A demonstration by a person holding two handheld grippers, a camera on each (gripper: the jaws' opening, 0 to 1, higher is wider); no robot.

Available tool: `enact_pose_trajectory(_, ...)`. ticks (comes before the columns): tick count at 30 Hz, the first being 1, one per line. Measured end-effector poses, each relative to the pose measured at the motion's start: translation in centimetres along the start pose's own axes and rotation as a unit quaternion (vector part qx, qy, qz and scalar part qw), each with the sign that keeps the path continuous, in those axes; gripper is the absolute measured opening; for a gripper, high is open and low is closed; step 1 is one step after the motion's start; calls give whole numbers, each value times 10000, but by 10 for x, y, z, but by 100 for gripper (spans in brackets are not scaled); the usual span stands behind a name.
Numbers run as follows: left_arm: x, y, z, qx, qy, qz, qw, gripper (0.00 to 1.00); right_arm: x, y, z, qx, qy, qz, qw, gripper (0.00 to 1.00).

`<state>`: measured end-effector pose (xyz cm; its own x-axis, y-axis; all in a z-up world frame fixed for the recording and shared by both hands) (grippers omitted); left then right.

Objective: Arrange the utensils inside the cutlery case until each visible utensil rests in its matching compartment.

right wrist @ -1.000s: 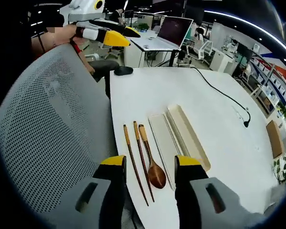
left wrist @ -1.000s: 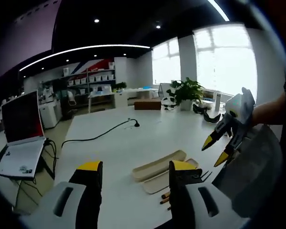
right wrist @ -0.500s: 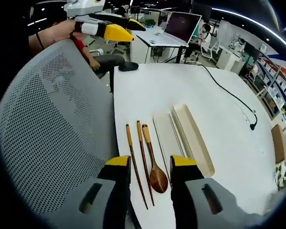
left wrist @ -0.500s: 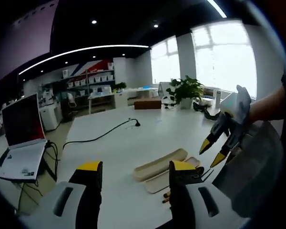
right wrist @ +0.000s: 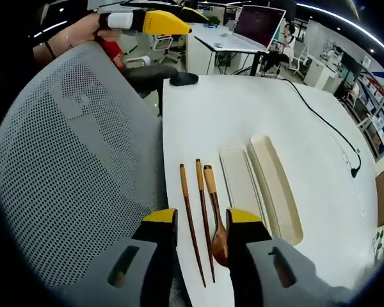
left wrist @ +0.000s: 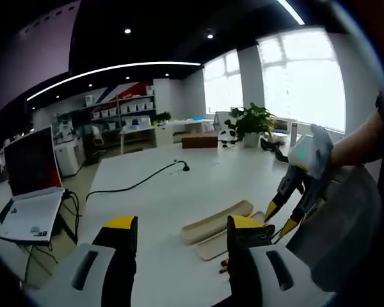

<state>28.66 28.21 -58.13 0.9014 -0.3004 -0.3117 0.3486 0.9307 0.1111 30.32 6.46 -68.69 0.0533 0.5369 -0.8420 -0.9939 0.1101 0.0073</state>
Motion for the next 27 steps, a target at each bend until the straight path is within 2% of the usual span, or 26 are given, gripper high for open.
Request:
enact_pose_trajectory(10, -1, 1, 1, -83, -57, 15, 9999, 58, 13, 3, -1, -76, 254, 186, 9995, 28)
enact_pose_trajectory(17, 0, 1, -1, -113, 12, 4, 9999, 57, 20, 6, -4, -109, 374, 281, 9988, 27)
enact_pose_trajectory(23, 0, 3, -3, -146, 50, 24, 9999, 57, 28, 10, -14, -127, 522, 359, 9979, 25)
enact_pose_trajectory(27, 0, 2, -3, -121, 68, 6, 9999, 57, 33, 12, -20, -120, 580, 446, 9972, 28)
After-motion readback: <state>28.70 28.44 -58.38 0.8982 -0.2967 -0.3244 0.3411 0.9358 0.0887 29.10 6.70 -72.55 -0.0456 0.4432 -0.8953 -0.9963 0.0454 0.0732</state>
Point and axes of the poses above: the point that each gripper's makers call its tool centre point, and the gripper's own axes: x roughly forward along the fingers, y roughly to its left, z roughly out of its top, the point moved 6 cm from there along -x, roughly backward along the fingers, and after that the axes turned 3 degrees about z, right-handed, at the moved point
